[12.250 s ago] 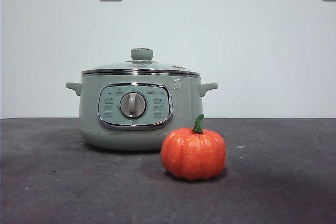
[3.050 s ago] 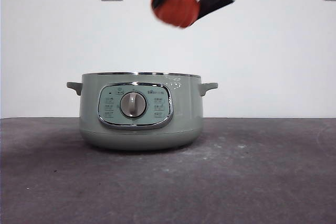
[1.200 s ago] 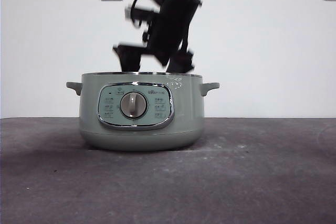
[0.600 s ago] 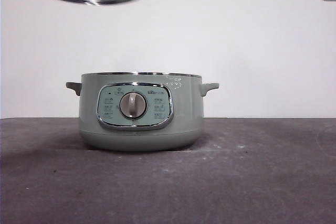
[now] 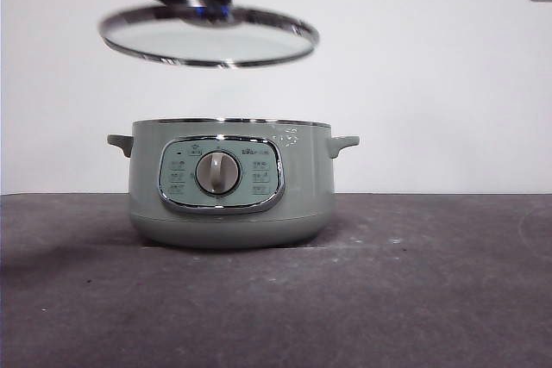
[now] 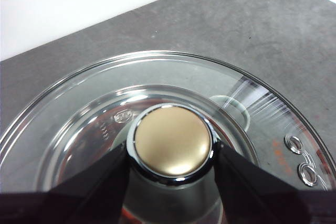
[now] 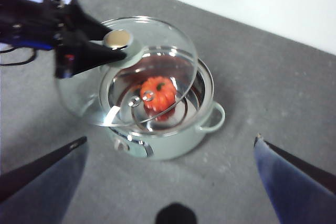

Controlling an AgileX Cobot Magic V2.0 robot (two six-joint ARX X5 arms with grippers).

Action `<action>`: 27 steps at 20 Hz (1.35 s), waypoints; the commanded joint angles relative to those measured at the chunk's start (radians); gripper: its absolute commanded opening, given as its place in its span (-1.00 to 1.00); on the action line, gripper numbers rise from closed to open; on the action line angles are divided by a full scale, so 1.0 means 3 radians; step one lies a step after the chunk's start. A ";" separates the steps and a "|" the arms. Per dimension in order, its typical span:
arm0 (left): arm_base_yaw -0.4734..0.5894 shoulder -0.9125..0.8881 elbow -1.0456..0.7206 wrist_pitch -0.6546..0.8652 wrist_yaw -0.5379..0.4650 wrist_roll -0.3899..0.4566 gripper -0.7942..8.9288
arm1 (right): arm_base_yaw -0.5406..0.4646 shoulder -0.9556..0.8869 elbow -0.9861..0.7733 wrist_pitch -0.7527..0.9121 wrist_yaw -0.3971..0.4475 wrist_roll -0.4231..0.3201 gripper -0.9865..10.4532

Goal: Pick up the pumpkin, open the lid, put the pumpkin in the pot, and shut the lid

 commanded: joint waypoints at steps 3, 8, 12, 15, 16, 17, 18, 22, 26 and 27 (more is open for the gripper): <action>-0.0028 0.0224 0.0011 0.0366 0.0005 0.0042 -0.85 | 0.0046 -0.0034 -0.0001 -0.0126 -0.0005 0.0053 0.22; -0.0027 0.0467 0.0011 0.0540 0.0005 0.0046 -0.85 | 0.0052 -0.0062 -0.0001 -0.0189 -0.0005 0.0062 0.22; -0.0027 0.0619 0.0010 0.0577 -0.0005 0.0102 -0.85 | 0.0052 -0.0071 -0.0001 -0.0189 -0.0005 0.0062 0.22; -0.0027 0.0668 0.0010 0.0576 -0.0010 0.0106 -0.85 | 0.0052 -0.0071 -0.0001 -0.0192 -0.0004 0.0061 0.22; -0.0027 0.0674 0.0010 0.0559 -0.0053 0.0118 -0.85 | 0.0052 -0.0071 -0.0001 -0.0193 -0.0004 0.0060 0.22; -0.0027 0.0679 0.0010 0.0552 -0.0088 0.0130 -0.85 | 0.0052 -0.0071 -0.0001 -0.0193 -0.0005 0.0060 0.22; -0.0027 0.0688 0.0010 0.0551 -0.0085 0.0148 -0.85 | 0.0052 -0.0071 -0.0001 -0.0192 -0.0004 0.0058 0.22; -0.0027 0.0760 0.0009 0.0516 -0.0083 0.0158 -0.85 | 0.0052 -0.0071 -0.0001 -0.0191 -0.0005 0.0058 0.22; -0.0027 0.0800 0.0005 0.0492 -0.0083 0.0158 -0.85 | 0.0052 -0.0071 -0.0001 -0.0195 -0.0005 0.0058 0.22; -0.0027 0.0800 0.0005 0.0493 -0.0083 0.0155 -0.85 | 0.0052 -0.0071 -0.0001 -0.0195 -0.0004 0.0057 0.22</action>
